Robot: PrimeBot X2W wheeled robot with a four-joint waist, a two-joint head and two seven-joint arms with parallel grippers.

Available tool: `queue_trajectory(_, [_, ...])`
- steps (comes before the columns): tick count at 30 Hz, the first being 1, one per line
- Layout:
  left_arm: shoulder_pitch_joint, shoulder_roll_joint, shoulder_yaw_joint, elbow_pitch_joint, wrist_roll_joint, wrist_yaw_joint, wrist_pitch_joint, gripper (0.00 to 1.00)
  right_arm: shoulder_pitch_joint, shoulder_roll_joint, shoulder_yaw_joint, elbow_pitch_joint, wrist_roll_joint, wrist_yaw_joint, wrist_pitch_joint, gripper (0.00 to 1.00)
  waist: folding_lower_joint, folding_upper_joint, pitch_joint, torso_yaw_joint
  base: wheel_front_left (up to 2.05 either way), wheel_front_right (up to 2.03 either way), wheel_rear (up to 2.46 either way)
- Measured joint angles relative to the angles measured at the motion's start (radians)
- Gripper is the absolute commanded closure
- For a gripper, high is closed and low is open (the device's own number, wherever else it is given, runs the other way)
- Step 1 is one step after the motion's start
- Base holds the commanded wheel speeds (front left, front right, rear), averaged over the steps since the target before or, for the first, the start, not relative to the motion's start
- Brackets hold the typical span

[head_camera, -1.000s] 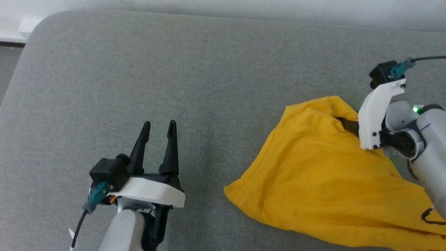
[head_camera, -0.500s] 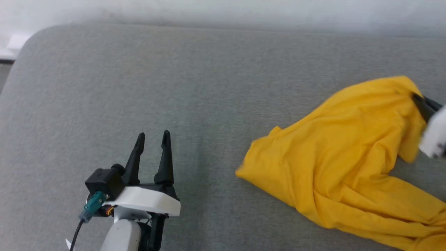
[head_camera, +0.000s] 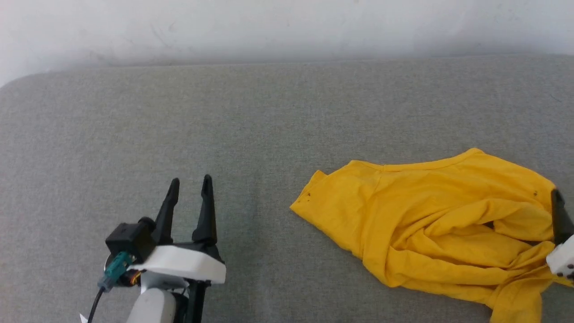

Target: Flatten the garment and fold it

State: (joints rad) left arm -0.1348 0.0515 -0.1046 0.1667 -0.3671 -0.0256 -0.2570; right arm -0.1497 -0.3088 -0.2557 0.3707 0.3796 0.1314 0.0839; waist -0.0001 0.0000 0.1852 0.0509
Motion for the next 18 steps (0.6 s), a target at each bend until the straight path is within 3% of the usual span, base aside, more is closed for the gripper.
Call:
queue_trajectory(4, [0.03, 0.001, 0.013, 0.009, 0.001, 0.0, 0.0, 0.0, 0.029, 0.101, -0.062, -0.146, -0.103, 0.0, -0.099, 0.0, 0.0, 0.0, -0.018, -0.015, 0.0, 0.0, 0.0])
queue_trajectory(8, [0.047, 0.005, 0.017, 0.015, 0.007, 0.001, 0.0, 0.0, 0.082, 0.179, -0.033, -0.265, -0.165, 0.0, -0.129, 0.0, -0.0001, 0.0, -0.04, -0.027, 0.0, 0.0, 0.0])
queue_trajectory(15, [0.037, 0.01, -0.023, 0.019, 0.023, 0.006, 0.066, 0.0, 0.164, 0.224, 0.057, -0.421, -0.196, 0.0, -0.111, 0.0, 0.0, 0.0, -0.071, -0.044, 0.0, 0.0, 0.0])
queue_trajectory(18, [-0.011, 0.009, -0.076, 0.049, 0.024, 0.002, 0.151, 0.0, 0.183, 0.233, 0.084, -0.467, -0.197, 0.0, -0.093, 0.0, 0.0, 0.0, -0.072, -0.05, 0.0, 0.0, 0.0])
